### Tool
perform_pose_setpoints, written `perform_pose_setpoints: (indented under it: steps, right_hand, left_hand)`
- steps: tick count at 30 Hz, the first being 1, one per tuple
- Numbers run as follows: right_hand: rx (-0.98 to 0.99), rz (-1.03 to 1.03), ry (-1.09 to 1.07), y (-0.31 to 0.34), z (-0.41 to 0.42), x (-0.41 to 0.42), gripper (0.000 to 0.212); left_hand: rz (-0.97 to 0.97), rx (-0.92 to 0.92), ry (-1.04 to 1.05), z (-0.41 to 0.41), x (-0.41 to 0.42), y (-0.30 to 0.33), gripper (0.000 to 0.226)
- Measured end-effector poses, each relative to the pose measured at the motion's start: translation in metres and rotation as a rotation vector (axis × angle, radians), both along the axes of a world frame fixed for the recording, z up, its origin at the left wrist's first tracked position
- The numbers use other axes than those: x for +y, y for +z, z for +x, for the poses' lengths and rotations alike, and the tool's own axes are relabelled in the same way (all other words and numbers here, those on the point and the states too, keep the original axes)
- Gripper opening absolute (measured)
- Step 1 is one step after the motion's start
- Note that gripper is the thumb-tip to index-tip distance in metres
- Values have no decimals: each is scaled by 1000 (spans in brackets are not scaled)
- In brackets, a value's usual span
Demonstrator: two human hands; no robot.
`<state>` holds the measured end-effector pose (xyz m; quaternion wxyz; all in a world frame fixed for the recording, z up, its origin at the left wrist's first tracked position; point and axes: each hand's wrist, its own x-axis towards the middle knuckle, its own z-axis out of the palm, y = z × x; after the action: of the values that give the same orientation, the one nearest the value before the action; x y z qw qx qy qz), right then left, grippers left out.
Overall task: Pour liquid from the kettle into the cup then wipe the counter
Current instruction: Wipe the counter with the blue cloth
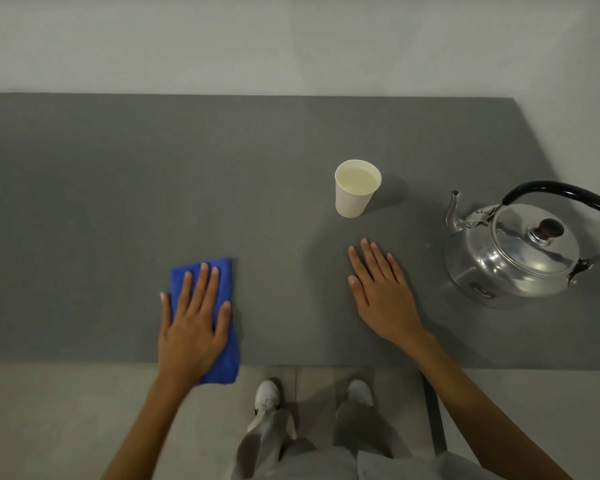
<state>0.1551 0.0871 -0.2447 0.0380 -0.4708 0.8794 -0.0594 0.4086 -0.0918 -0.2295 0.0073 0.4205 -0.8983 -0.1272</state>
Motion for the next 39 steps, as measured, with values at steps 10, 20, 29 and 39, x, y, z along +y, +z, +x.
perform_pose_setpoints:
  steps: [10, 20, 29, 39]
  right_hand:
    - [8, -5, -15, -2, 1, 1, 56]
    - [20, 10, 20, 0, 0, 0, 60]
    - [13, -3, -9, -1, -1, 1, 57]
    - [10, -4, -4, -3, 0, 0, 57]
  left_hand:
    - [-24, 14, -22, -135, -35, -7, 62]
    - [-56, 35, -433, -134, 88, -13, 60]
    - [-55, -4, -266, -39, 33, -11, 62]
    - [-4, 14, -154, -137, -31, -2, 57]
